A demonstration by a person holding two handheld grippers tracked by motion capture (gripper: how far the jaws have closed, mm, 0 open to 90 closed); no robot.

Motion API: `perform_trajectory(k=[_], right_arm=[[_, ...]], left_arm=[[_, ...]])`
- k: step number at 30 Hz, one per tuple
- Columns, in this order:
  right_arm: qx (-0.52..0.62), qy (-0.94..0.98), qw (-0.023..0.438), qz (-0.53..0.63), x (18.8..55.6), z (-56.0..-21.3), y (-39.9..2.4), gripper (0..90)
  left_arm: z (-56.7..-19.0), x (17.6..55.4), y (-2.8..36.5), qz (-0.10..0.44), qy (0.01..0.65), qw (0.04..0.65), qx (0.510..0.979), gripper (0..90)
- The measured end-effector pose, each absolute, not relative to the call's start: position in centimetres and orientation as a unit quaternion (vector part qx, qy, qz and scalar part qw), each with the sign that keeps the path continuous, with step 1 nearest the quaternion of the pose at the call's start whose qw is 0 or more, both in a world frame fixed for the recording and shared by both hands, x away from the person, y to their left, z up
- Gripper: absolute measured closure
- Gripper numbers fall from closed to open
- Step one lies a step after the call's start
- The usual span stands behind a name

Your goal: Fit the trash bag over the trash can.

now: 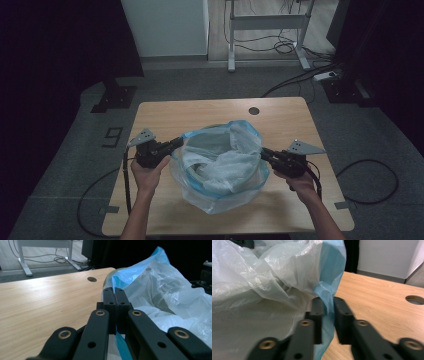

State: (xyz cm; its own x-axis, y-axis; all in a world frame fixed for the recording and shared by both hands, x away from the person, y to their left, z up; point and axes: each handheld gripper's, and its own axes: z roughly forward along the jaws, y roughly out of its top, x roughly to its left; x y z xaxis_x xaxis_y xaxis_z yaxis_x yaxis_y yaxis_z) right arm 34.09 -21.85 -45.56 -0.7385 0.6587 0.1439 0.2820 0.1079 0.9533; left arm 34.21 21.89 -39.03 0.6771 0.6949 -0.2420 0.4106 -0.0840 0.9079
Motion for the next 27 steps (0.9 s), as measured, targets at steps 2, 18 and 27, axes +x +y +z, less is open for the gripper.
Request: perform_trajectory(k=[2,18,27], right_arm=[[0.325,0.727,0.170,0.580,34.1,-45.4,-21.7,87.7],[0.383,0.722,0.202,0.540,36.2,-44.8,-20.7,88.6],[0.406,0.746,0.165,0.502,37.0,-47.4,-19.3,88.6]], left_arm=[[-38.9,34.3,22.0,0.130,0.380,0.560,0.724,89.8],[-39.7,37.7,21.6,0.143,0.401,0.534,0.730,89.8],[-43.3,39.3,21.4,0.098,0.449,0.482,0.746,89.8]])
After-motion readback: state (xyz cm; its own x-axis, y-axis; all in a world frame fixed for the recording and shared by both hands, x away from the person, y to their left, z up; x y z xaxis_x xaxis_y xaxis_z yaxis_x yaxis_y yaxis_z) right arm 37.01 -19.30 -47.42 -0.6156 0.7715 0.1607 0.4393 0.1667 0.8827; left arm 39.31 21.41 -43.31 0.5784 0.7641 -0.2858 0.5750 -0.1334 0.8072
